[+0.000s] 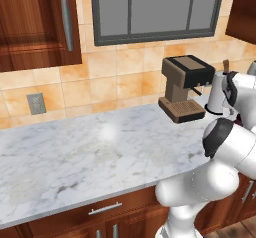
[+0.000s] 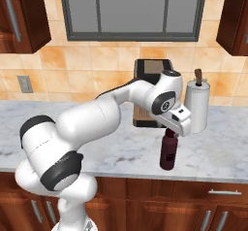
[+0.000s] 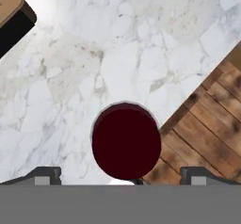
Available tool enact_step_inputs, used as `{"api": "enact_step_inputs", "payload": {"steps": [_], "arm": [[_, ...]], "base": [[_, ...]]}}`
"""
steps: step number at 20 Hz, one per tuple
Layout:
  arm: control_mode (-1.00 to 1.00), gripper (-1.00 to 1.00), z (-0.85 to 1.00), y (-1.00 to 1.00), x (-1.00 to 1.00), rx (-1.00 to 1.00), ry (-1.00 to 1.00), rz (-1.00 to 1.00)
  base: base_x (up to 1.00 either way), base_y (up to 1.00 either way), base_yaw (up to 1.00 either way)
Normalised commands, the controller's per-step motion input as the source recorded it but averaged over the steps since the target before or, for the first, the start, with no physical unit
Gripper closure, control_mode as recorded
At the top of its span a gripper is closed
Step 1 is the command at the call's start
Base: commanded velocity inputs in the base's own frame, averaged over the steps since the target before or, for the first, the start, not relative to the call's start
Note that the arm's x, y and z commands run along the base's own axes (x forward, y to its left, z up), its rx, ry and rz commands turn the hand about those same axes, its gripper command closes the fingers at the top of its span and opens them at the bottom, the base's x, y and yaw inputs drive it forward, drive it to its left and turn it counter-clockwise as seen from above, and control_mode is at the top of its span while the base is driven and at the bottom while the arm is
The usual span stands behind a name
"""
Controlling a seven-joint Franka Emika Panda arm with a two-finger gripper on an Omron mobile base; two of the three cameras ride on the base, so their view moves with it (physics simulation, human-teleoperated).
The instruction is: There is a wine glass and glass cup on the dining counter. Place the wine bottle next to the wine glass and the juice bottle next to the glass cup.
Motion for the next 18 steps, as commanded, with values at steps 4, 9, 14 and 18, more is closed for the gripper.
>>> {"api": "enact_step_inputs", "payload": {"steps": [4, 9, 14, 18], "arm": [[-1.00, -1.00, -0.10, -0.04, 0.16, 0.06, 0.01, 0.00], [-1.00, -1.00, -0.09, -0.09, 0.15, 0.00, 0.05, 0.00], [-1.00, -1.00, -0.05, -0.10, 0.05, 0.00, 0.08, 0.00], [-1.00, -1.00, -0.09, -0.01, 0.00, 0.00, 0.08, 0.00]], "base": [[0.00, 0.00, 0.00], [0.00, 0.00, 0.00], [0.00, 0.00, 0.00], [0.00, 0.00, 0.00]]}}
